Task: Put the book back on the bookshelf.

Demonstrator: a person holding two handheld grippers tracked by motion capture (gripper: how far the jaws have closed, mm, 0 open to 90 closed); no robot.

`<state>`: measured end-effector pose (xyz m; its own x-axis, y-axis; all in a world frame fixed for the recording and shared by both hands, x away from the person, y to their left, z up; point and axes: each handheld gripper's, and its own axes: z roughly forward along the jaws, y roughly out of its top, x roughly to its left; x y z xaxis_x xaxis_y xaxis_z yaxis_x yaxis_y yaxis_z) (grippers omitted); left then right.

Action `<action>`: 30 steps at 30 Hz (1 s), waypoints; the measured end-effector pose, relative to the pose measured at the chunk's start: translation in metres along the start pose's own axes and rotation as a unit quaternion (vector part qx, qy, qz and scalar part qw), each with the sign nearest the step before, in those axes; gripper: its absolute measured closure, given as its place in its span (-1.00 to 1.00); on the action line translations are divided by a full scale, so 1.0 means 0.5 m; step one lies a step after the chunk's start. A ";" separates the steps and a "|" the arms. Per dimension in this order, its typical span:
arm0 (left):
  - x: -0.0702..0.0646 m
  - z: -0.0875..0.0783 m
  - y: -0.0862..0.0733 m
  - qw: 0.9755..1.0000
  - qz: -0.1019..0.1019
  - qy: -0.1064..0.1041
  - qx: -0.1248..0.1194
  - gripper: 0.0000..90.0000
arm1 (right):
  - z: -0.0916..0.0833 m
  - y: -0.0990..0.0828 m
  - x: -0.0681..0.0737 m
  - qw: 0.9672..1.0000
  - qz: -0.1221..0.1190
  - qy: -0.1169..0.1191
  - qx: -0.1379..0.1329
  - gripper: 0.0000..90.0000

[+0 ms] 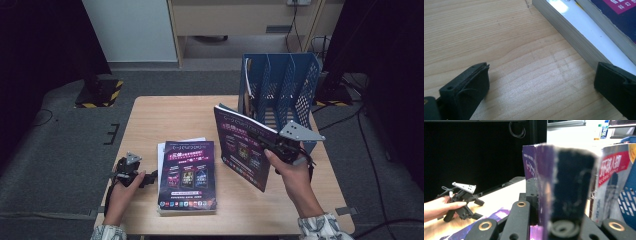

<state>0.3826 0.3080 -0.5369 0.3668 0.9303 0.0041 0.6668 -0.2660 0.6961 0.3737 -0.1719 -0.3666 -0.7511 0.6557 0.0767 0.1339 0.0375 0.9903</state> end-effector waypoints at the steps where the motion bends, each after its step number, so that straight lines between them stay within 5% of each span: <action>1: 0.000 0.000 0.000 1.000 0.000 0.000 0.000 -1.00 | -0.009 -0.002 -0.005 1.000 0.000 -0.002 0.001 0.87; 14: 0.000 0.000 0.000 1.000 0.000 0.001 0.000 -1.00 | -0.064 -0.017 -0.029 1.000 0.011 -0.021 0.000 0.87; 30: -0.001 0.000 0.000 1.000 -0.001 0.002 0.000 -1.00 | -0.141 0.009 -0.044 0.999 0.025 -0.041 -0.010 0.87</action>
<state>0.3821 0.3076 -0.5369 0.3626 0.9319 0.0045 0.6679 -0.2633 0.6961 0.3450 -0.2394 -0.3558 -0.6884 0.7158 0.1174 0.1563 -0.0116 0.9876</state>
